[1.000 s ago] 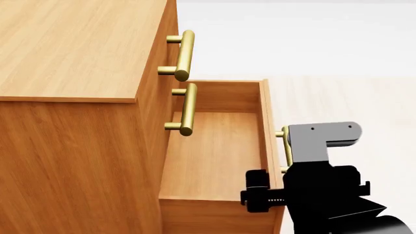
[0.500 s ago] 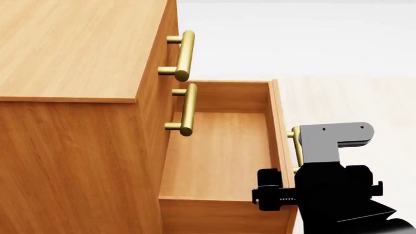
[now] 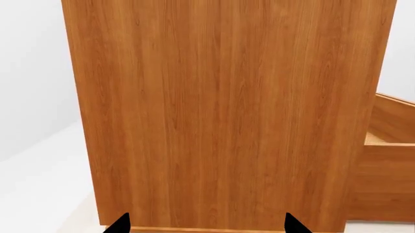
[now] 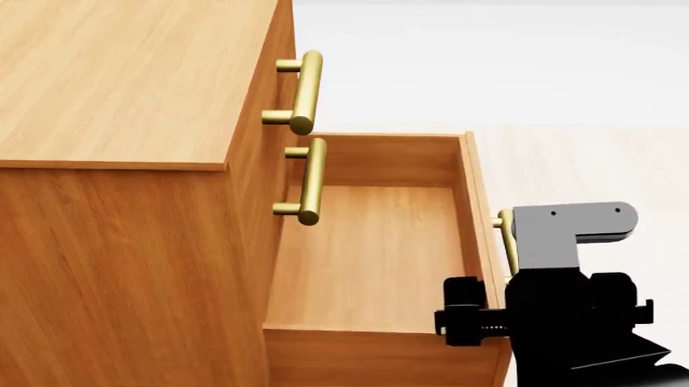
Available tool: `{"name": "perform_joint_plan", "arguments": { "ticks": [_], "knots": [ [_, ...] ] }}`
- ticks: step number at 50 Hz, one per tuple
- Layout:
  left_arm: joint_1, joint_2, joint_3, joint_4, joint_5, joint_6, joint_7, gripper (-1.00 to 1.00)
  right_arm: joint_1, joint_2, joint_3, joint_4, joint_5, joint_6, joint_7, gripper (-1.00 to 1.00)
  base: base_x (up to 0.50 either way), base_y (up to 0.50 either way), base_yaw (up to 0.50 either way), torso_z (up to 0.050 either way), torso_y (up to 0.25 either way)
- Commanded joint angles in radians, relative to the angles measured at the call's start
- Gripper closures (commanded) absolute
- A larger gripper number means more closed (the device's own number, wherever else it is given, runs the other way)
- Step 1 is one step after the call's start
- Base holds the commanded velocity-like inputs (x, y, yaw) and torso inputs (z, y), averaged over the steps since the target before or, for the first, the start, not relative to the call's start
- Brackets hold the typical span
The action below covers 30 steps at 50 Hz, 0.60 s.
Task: Put the bowl in the bottom drawer of the cabinet and close it.
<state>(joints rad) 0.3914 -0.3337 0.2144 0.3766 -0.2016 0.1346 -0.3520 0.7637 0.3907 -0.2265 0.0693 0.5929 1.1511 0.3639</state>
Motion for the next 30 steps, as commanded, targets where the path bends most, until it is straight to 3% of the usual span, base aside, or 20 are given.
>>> {"name": "perform_joint_plan", "arguments": {
  "ticks": [1,19,21,30],
  "knots": [
    [-0.002,-0.002,0.004,-0.005,0.000,0.004,-0.003,-1.00,-0.015,0.012,0.003,0.008,-0.068,0.006,0.006,-1.00,0.00,0.00,0.00,0.000,0.000],
    [-0.002,-0.008,0.007,0.004,-0.005,-0.002,-0.011,-1.00,-0.016,0.011,0.028,-0.009,-0.043,0.002,0.000,-1.00,0.00,0.00,0.00,-0.001,0.000],
    [-0.002,-0.009,0.008,0.003,-0.005,-0.001,-0.011,-1.00,-0.034,0.013,0.091,-0.087,0.013,-0.020,-0.028,-1.00,0.00,0.00,0.00,0.000,0.000],
    [-0.001,-0.012,0.010,0.009,-0.004,-0.003,-0.016,-1.00,-0.043,0.041,0.135,-0.247,0.070,-0.009,-0.039,-1.00,0.00,0.00,0.00,0.000,0.000]
  ]
}}
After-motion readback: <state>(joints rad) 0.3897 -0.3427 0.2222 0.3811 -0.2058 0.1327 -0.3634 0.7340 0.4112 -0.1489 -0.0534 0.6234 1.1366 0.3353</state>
